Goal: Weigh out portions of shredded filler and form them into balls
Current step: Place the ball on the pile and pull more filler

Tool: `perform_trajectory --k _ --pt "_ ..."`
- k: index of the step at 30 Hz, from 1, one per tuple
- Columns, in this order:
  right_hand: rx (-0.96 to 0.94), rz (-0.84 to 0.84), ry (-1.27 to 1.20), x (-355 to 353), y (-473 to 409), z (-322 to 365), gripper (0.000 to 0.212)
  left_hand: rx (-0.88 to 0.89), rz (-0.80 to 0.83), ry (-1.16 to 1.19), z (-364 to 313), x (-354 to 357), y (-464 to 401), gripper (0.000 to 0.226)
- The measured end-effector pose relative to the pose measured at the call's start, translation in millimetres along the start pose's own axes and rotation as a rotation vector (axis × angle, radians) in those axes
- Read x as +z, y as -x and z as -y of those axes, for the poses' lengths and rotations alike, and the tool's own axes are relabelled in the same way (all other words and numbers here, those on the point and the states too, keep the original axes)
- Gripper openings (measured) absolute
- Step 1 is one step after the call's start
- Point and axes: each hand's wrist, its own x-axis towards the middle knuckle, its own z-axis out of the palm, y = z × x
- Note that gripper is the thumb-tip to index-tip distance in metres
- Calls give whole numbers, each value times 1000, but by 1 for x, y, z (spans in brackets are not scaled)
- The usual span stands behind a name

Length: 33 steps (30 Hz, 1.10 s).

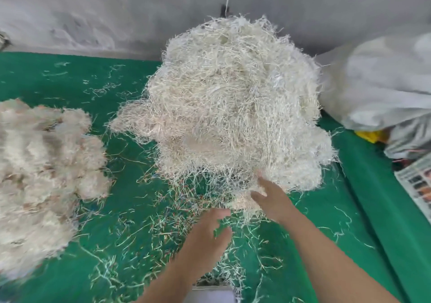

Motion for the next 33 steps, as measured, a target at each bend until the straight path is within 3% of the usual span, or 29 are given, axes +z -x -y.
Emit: perform_trajectory --k 2,4,6,8,10,13,16,18,19,21,23,26,28,31,33 --pt "-56 -20 -172 2 23 11 43 -49 -5 116 -9 8 -4 40" --pt "-19 -6 -517 7 51 27 19 -157 -15 348 -24 9 -9 38" --pt "34 118 -913 23 76 35 24 -288 55 690 -36 7 -12 30" --pt "11 231 -1049 38 98 43 34 -394 175 999 -44 3 -15 52" --pt "-44 233 -943 45 116 47 28 -398 156 892 -52 2 -15 56" --pt "-99 199 -698 41 129 43 22 -406 2 693 -49 17 -12 24" --pt "-187 -39 -526 35 133 36 28 -336 -197 754 -37 19 -6 37" --pt "-214 -250 -444 33 133 36 49 -298 -285 803 -33 10 0 50" --pt "-233 -240 -369 34 132 36 70 -310 -269 831 -32 6 4 56" --pt "-254 14 -326 41 130 40 93 -273 -149 884 -32 2 11 60" --pt "-254 141 -399 47 129 46 81 -190 -149 844 -33 3 18 64" --pt "-224 -69 -548 56 129 57 46 -142 -280 773 -34 7 24 93" --pt "-239 -76 -568 63 132 66 44 -207 -224 899 -38 6 28 98" --pt "-293 120 -435 58 140 65 51 -322 -295 933 -28 4 20 64" --pt "-254 97 -478 41 140 61 51 -314 -327 850 -22 3 13 31"
